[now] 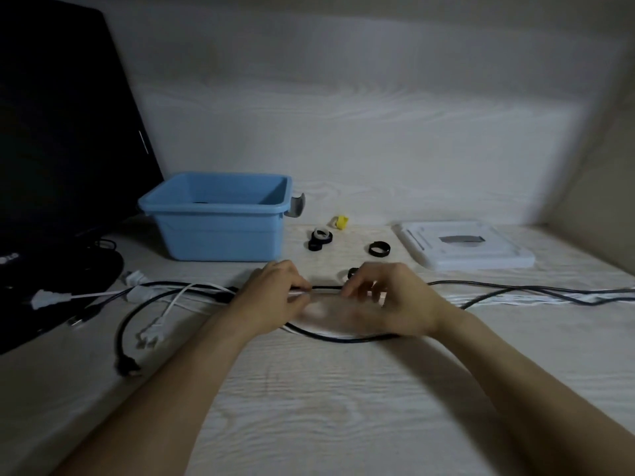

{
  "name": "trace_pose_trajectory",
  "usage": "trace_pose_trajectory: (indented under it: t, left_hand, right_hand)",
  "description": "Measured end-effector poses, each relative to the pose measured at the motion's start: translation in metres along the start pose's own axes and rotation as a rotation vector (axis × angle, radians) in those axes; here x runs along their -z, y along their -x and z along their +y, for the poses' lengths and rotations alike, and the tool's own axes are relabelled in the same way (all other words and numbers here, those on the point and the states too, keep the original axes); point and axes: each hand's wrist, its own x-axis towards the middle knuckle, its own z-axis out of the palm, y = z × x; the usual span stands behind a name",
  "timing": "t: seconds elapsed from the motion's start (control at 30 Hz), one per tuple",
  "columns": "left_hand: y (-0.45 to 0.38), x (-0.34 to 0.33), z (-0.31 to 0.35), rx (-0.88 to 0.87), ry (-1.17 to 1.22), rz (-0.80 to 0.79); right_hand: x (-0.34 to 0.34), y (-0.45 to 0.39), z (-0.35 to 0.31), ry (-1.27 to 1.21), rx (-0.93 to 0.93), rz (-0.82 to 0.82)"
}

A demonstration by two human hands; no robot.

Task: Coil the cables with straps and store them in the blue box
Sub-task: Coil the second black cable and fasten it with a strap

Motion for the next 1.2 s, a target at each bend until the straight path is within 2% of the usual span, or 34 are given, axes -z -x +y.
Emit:
trace_pose_trajectory:
  t: [0.07, 0.1, 0.23, 0.3, 0.43, 0.63, 0.73, 0.87, 0.93, 1.0, 1.2]
  left_hand:
    - [0.001, 0.001, 0.001, -0.003, -0.002, 0.065]
    - [0.000, 0.003, 0.002, 0.001, -0.023, 0.113]
    - [-0.002, 0.016, 0.007, 0.050, -0.100, 0.215]
    - [-0.001, 0.020, 0.009, 0.077, -0.078, 0.166]
    - [0.004, 0.022, 0.012, 0.128, 0.017, -0.027]
    - [0.004, 0.027, 0.003, 0.158, 0.041, -0.041]
    - [0.009, 0.033, -0.011, 0.250, -0.050, -0.008]
    - [0.031, 0.051, -0.045, 0.464, -0.356, -0.060]
    - [0.043, 0.061, -0.062, 0.562, -0.380, -0.082]
    - [0.053, 0.067, -0.075, 0.612, -0.344, -0.056]
    - [0.061, 0.069, -0.086, 0.537, -0.234, 0.176]
  right_hand:
    - [-0.012, 0.005, -0.001, 0.091, 0.047, -0.144]
    - [-0.016, 0.006, 0.002, 0.110, 0.074, -0.165]
    - [-0.026, 0.006, 0.017, 0.095, 0.121, -0.082]
    - [-0.027, 0.005, 0.025, 0.134, 0.114, -0.026]
    - [-0.026, -0.004, 0.041, 0.251, -0.016, 0.096]
    - [-0.018, -0.004, 0.046, 0.194, -0.059, 0.149]
    - [-0.014, -0.001, 0.048, 0.165, -0.038, 0.159]
    - [-0.012, -0.006, 0.050, 0.179, -0.061, 0.138]
    - [-0.013, -0.007, 0.049, 0.190, -0.083, 0.129]
    - [-0.013, -0.008, 0.049, 0.182, -0.099, 0.125]
    - [-0.014, -0.008, 0.047, 0.168, -0.131, 0.117]
